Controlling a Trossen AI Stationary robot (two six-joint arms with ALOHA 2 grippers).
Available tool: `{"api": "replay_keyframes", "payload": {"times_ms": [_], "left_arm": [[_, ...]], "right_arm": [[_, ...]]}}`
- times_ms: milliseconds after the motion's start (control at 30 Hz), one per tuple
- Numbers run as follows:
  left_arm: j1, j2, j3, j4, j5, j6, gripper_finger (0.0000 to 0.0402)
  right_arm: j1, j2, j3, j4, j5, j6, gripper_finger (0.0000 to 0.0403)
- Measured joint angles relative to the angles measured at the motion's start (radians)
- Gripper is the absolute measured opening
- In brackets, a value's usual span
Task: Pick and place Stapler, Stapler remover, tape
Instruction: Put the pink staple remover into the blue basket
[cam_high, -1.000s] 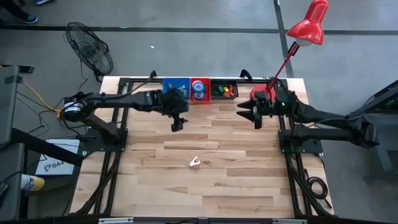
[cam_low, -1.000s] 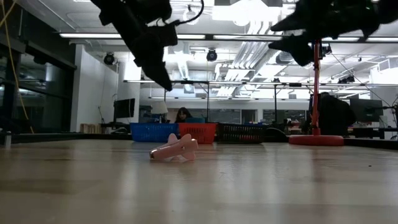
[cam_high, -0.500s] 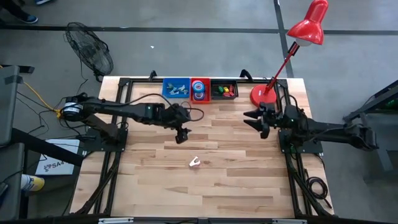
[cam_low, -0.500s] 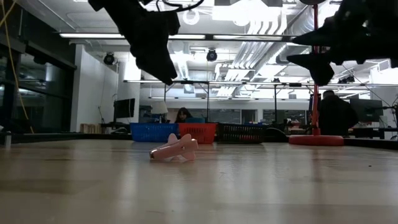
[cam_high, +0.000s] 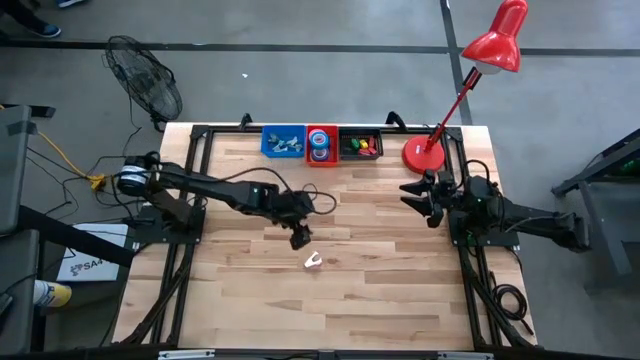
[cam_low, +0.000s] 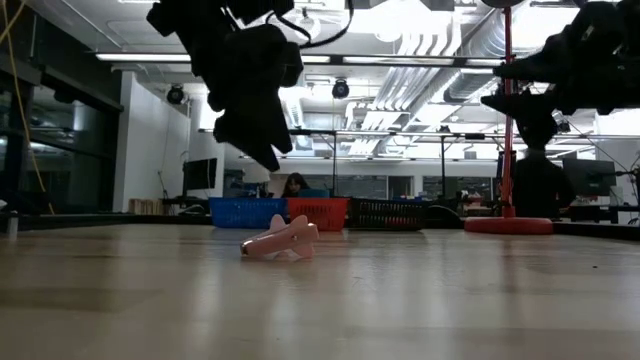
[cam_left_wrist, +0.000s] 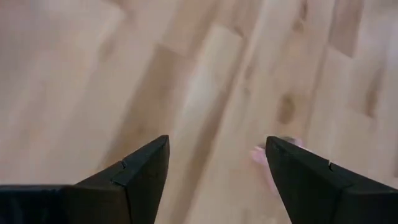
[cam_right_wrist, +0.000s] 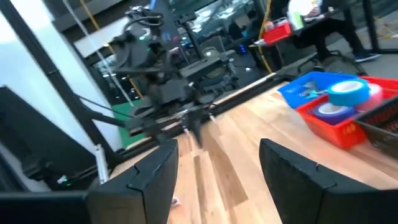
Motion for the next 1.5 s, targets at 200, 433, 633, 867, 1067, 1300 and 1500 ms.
{"api": "replay_keyframes", "payload": {"times_ms": [200,433,633,867,1067,1300,1500], "left_arm": [[-0.071,0.029,0.0,0.029,0.05,-0.088,0.0263],[-0.178,0.042,0.0,0.023,-0.041,-0.178,0.0263],[-0.249,0.091,0.001,0.035,-0.073,-0.261,0.0263],[-0.285,0.165,0.001,0.131,-0.107,-0.304,0.0263],[-0.283,0.207,0.001,0.153,-0.129,-0.302,0.0263],[-0.283,0.233,0.002,0.168,-0.124,-0.227,0.0263],[-0.283,0.255,0.002,0.176,-0.105,-0.185,0.0263]], "right_arm": [[0.0,-0.032,0.001,-0.082,0.008,-0.002,0.0216],[0.0,-0.029,0.0,-0.116,-0.003,-0.003,0.0216],[0.0,-0.028,0.0,-0.116,-0.003,-0.003,0.0216],[0.0,-0.028,0.0,-0.124,-0.003,-0.003,0.0216],[0.0,-0.028,0.001,-0.125,-0.003,-0.003,0.0216],[0.0,-0.028,0.001,-0.127,-0.003,-0.003,0.0216],[0.0,-0.028,0.001,-0.133,-0.003,-0.003,0.0216]]}}
